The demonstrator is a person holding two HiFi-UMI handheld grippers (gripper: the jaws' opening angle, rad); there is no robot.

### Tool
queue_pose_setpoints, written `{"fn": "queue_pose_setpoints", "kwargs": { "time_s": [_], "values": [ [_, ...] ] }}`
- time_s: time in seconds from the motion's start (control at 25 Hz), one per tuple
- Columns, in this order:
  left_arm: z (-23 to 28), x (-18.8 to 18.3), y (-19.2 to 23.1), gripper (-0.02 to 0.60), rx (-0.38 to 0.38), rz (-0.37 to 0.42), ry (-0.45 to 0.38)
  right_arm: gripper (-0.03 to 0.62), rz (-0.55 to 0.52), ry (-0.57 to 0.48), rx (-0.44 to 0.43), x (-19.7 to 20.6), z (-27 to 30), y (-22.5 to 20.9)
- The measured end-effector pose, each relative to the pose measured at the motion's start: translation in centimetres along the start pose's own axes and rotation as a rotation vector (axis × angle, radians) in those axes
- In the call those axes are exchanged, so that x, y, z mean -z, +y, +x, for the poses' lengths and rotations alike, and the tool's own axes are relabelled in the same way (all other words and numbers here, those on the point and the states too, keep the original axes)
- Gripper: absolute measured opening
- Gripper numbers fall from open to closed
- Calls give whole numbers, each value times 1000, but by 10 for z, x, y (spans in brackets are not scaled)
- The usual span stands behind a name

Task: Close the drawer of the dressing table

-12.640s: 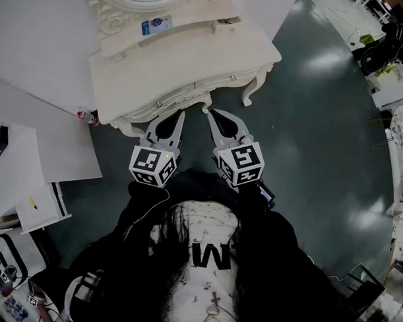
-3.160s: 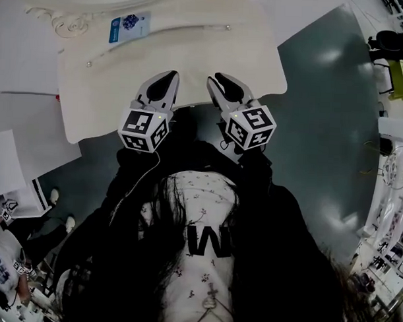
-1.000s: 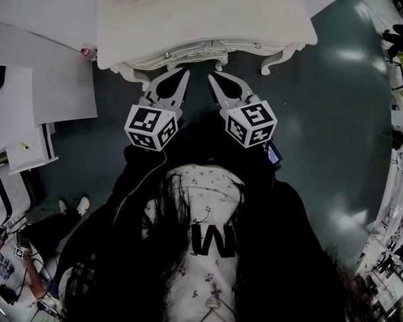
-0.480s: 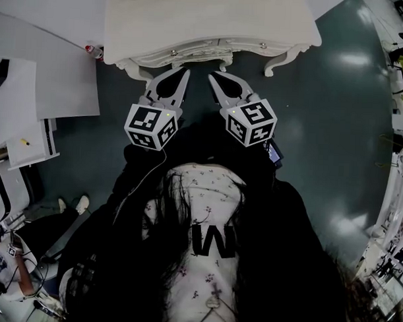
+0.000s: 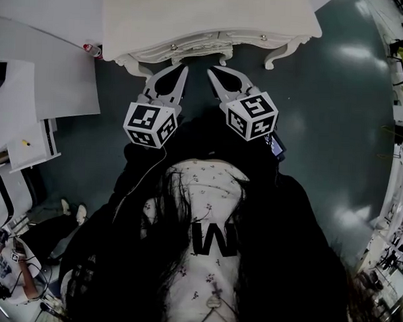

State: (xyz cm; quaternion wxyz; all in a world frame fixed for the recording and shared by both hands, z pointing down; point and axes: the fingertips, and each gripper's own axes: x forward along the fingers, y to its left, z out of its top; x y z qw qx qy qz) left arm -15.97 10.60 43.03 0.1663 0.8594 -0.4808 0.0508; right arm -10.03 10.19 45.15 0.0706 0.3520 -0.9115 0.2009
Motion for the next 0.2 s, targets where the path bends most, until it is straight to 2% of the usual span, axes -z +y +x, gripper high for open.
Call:
{"fn": "queue_pose_setpoints", "kwargs": {
  "time_s": [0.2],
  "values": [
    [-1, 3, 4, 0, -3, -2, -7, 9, -12, 9, -8, 1, 6, 1]
  ]
}}
